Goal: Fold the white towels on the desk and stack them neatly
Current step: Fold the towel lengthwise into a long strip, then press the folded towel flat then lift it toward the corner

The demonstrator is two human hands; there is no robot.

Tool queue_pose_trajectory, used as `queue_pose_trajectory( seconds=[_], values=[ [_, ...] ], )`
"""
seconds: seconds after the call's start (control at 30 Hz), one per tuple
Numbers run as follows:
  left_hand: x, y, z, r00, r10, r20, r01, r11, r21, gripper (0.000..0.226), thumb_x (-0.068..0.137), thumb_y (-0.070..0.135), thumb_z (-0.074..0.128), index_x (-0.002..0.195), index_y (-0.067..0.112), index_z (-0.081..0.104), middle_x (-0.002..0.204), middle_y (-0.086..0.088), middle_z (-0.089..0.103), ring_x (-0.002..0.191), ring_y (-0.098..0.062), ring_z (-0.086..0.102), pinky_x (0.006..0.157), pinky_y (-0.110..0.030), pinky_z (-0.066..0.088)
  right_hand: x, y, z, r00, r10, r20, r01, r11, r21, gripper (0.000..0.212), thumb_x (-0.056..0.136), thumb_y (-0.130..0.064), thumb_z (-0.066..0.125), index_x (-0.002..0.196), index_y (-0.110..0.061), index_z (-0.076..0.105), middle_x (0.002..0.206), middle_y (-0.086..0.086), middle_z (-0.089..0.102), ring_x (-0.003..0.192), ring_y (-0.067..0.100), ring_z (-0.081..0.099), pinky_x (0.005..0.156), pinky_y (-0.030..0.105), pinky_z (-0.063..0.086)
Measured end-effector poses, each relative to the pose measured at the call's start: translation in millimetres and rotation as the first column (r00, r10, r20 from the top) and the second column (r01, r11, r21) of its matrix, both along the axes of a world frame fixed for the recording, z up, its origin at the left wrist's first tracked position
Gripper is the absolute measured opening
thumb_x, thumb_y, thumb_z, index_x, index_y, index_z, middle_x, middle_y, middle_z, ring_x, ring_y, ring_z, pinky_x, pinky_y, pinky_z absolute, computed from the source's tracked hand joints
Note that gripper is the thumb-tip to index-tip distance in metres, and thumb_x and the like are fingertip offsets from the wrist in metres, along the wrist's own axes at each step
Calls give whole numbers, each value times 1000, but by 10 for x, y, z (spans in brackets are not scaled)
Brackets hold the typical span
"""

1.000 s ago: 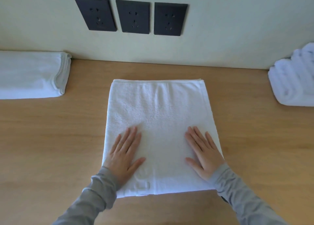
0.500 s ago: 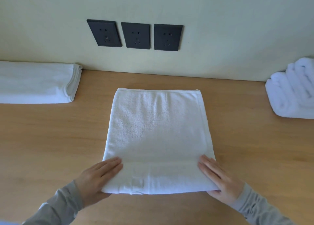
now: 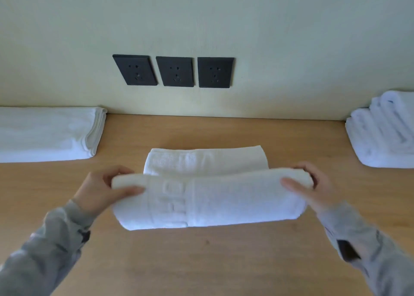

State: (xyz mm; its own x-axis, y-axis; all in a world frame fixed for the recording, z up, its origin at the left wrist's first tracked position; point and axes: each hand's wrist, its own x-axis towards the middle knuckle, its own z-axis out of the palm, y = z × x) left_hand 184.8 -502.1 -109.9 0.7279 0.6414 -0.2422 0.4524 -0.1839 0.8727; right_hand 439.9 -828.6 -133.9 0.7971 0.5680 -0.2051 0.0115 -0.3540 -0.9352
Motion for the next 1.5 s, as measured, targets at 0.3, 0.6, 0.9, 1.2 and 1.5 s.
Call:
queue_pose_trajectory(
  seconds=[0.3,0.6,0.9,1.2,1.5],
  values=[
    [908,355,-767,858,429,-284,-407,903,136,44,82,57,57,81,13,59,80,-9,57,82,-30,49,75,-35,37,474,934,-574,936,-299,188,332,925,-183,23,86,-39,62,88,-21,48,70,-12,51,61,5,49,53,15,33],
    [1035,575,-1186,842,432,-322,-392,901,184,57,89,55,46,61,6,50,61,-8,48,72,-30,43,65,-35,31,770,1226,-911,961,-217,173,272,860,-431,53,89,-47,53,115,0,48,103,19,57,95,34,55,81,37,41],
    [1142,665,-1171,803,402,-440,-358,915,184,61,91,55,39,55,6,45,60,-11,47,72,-32,46,64,-35,33,837,1447,-953,955,-195,223,294,699,-652,57,90,-51,48,120,-2,44,109,27,56,100,41,55,76,37,40],
    [1292,-594,-705,877,-4,-481,357,676,645,76,82,60,-9,150,27,5,159,-2,-5,145,-25,-7,116,-49,1,758,1486,-705,823,242,514,330,533,-779,44,96,-41,40,122,-6,44,124,16,49,107,33,49,82,40,39],
    [1323,-842,-1019,840,-49,-540,441,640,629,63,87,50,-11,147,28,-11,156,4,-14,141,-19,-19,115,-47,-12,-301,1473,-641,468,599,650,-22,743,-669,52,92,-32,30,127,-6,58,135,7,55,127,24,49,101,53,41]
  ],
)
